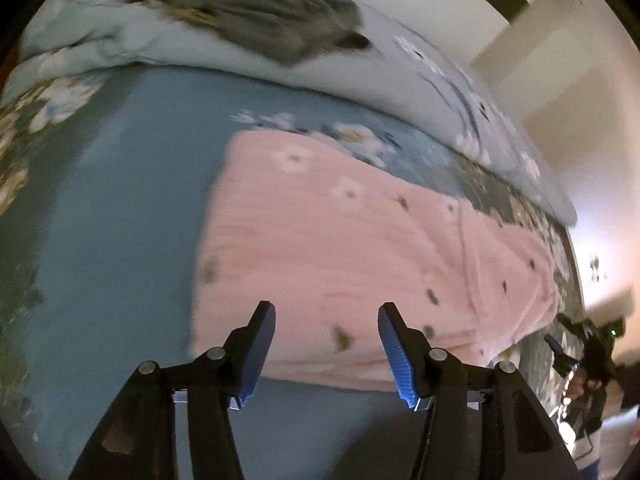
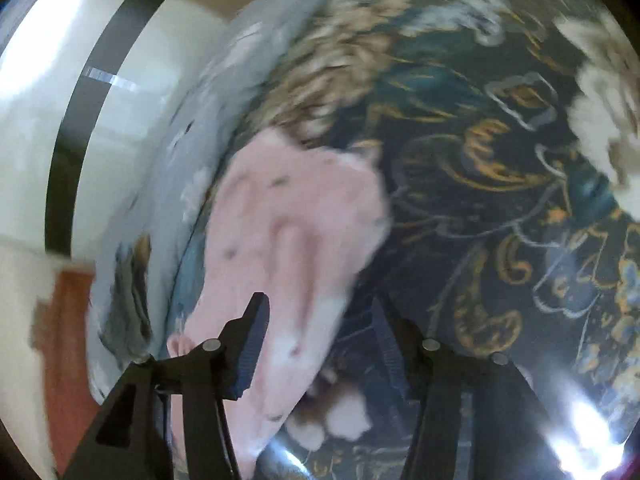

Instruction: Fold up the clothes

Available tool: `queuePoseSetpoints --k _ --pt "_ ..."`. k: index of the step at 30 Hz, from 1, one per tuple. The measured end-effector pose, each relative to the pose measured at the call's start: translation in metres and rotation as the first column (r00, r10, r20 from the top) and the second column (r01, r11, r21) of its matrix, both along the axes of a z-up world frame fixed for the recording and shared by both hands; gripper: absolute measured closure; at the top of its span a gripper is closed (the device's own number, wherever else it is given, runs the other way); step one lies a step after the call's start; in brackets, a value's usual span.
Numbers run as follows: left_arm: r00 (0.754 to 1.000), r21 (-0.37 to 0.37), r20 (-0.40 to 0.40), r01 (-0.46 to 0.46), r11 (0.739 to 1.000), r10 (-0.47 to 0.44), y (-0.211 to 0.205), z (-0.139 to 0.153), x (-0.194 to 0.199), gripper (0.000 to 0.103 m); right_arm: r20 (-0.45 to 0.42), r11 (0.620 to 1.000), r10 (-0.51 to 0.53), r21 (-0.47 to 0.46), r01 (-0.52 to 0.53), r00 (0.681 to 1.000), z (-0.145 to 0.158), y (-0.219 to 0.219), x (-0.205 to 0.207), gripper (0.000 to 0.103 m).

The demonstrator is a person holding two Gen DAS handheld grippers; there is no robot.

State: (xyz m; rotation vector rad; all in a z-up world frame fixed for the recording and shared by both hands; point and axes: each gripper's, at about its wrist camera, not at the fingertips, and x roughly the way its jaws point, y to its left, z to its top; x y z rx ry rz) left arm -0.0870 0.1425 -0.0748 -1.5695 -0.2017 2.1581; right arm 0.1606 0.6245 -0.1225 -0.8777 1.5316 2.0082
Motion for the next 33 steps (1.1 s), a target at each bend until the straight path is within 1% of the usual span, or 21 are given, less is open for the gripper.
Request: queuePoseSetpoints --k 2,5,10,13,14,15,16,17,18,19,20,22,24,26,27,28,30,33 --pt "1.000 -0.018 0.020 0.013 1.000 -0.013 0.013 -0.009 -0.004 0.045 -0.042 0.998 -0.036 -0.043 0.035 0.998 -0.012 0.008 -0.002 0.036" --pt "0.999 -0.047 0.045 0.020 0.999 -0.018 0.023 -0.023 -0.005 0.045 -0.083 0.996 -0.052 -0.075 0.046 0.995 -0.025 0.018 -0.017 0.036" --pt "0.997 -0.070 0.074 0.008 0.998 -0.002 0.029 -0.040 -0.003 0.045 -0.092 0.994 -0.091 -0.069 0.085 0.992 -0.034 0.030 -0.038 0.036" --pt "0.996 -0.087 0.087 0.010 0.996 -0.003 0.031 -0.048 -0.003 0.045 -0.075 0.991 -0.121 -0.075 0.115 0.990 -0.035 0.035 -0.041 0.036" --pt "0.996 -0.087 0.089 0.008 0.996 0.000 0.031 -0.048 -0.002 0.045 -0.064 0.989 -0.130 -0.077 0.125 0.989 -0.034 0.037 -0.041 0.041" --pt "0.996 -0.087 0.089 0.005 0.996 0.003 0.030 -0.048 -0.002 0.045 -0.049 0.989 -0.133 -0.073 0.129 0.990 -0.032 0.038 -0.042 0.048" --pt "0.996 -0.075 0.088 -0.001 0.997 0.007 0.028 -0.046 -0.001 0.045 -0.034 0.989 -0.136 -0.069 0.134 0.990 -0.030 0.038 -0.044 0.053" --pt "0.996 -0.062 0.086 -0.007 0.998 0.012 0.026 -0.044 0.000 0.045 -0.020 0.988 -0.139 -0.065 0.137 0.990 -0.028 0.039 -0.045 0.063" --pt "0.996 -0.049 0.085 -0.013 0.999 0.017 0.024 -0.042 0.001 0.045 -0.016 0.988 -0.140 -0.066 0.138 0.990 -0.025 0.038 -0.047 0.072" --pt "0.996 -0.038 0.082 -0.018 0.999 0.021 0.020 -0.039 0.003 0.045 -0.017 0.988 -0.139 -0.064 0.137 0.990 -0.020 0.038 -0.048 0.075" --pt "0.997 -0.028 0.078 -0.024 0.999 0.026 0.015 -0.036 0.005 0.045 -0.021 0.989 -0.135 -0.055 0.134 0.991 -0.013 0.036 -0.050 0.078" --pt "0.997 -0.022 0.063 -0.036 0.999 0.037 0.005 -0.030 0.007 0.045 -0.027 0.993 -0.118 -0.020 0.117 0.993 0.005 0.031 -0.056 0.081" --pt "0.997 -0.009 0.050 -0.056 0.998 0.057 -0.009 -0.024 0.010 0.045 -0.037 0.996 -0.077 0.051 0.078 0.996 0.034 0.021 -0.068 0.082" --pt "0.993 0.033 0.056 -0.106 0.994 0.104 -0.028 -0.020 0.012 0.045 -0.039 0.991 -0.014 0.134 0.019 0.999 0.066 0.005 -0.085 0.082" --pt "0.988 0.066 0.064 -0.145 0.987 0.141 -0.041 -0.018 0.013 0.045 -0.039 0.985 0.021 0.175 -0.014 0.999 0.081 -0.005 -0.096 0.082" --pt "0.982 0.090 0.069 -0.180 0.980 0.174 -0.053 -0.017 0.015 0.044 -0.037 0.976 0.057 0.215 -0.047 0.998 0.097 -0.015 -0.106 0.082" --pt "0.977 0.100 0.062 -0.212 0.972 0.206 -0.070 -0.015 0.018 0.043 -0.034 0.950 0.132 0.291 -0.116 0.991 0.127 -0.041 -0.128 0.082" --pt "0.969 0.112 0.044 -0.247 0.962 0.244 -0.092 -0.010 0.020 0.043 -0.023 0.883 0.270 0.404 -0.238 0.963 0.170 -0.099 -0.162 0.082"
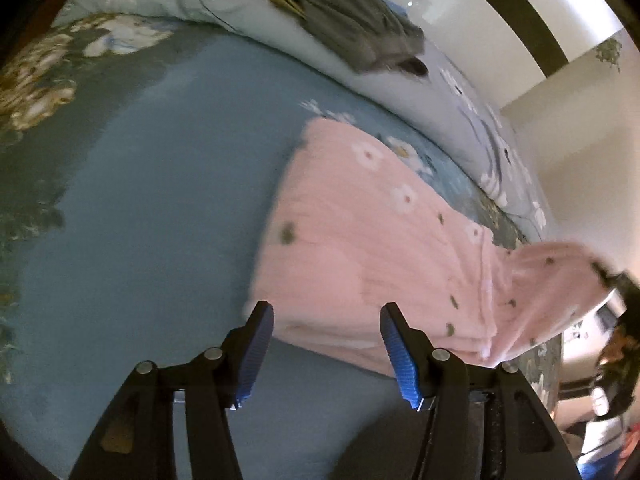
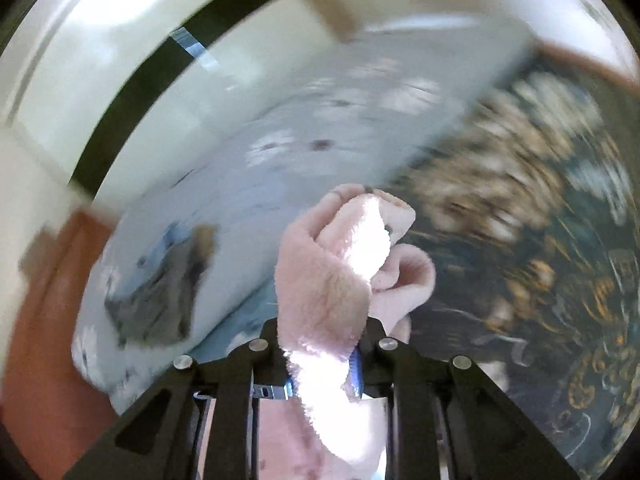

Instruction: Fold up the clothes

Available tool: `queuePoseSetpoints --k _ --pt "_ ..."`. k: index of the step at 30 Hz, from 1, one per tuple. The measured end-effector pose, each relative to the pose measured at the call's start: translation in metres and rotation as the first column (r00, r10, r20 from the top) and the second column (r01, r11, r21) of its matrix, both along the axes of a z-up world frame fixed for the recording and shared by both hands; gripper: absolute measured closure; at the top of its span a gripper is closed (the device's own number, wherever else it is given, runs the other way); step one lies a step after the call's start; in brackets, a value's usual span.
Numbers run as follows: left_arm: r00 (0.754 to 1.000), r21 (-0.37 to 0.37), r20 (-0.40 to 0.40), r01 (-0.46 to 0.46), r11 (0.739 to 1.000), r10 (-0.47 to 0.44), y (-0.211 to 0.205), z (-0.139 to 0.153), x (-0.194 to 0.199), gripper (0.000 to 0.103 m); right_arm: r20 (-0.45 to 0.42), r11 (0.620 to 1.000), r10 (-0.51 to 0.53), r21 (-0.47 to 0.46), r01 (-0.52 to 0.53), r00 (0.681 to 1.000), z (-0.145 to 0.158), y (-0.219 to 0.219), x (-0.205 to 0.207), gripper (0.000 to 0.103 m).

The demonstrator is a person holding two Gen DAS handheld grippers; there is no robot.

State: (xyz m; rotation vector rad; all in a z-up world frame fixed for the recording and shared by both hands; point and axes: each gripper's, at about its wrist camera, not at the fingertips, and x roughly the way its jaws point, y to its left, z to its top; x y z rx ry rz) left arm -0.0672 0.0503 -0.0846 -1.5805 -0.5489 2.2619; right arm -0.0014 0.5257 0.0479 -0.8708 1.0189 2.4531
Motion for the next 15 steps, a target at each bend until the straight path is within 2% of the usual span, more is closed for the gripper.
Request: queuePoseSetpoints --k 3,6,11,15 --pt "0.999 0.055 -0.017 -0.049 0.997 0.050 -0.022 0.004 -0.001 0.043 0.000 0.986 0.144 0.089 -0.144 0.990 0.030 -0.067 -0.032 0.082" --pt "0.996 0.093 -0.019 -0.088 0.992 0.090 -0.043 0.003 -0.001 0.042 0.027 0.953 0.274 0.127 -0.275 0.961 0.038 -0.132 -0.067 0.082" --pt "0.988 0.140 0.005 -0.152 0.978 0.153 -0.080 -0.008 0.003 0.042 0.162 0.882 0.438 0.110 -0.457 0.884 0.000 -0.238 -0.117 0.082" --pt "0.979 0.169 0.032 -0.204 0.964 0.202 -0.105 -0.017 0.006 0.042 0.333 0.830 0.496 0.092 -0.551 0.802 -0.059 -0.305 -0.136 0.082"
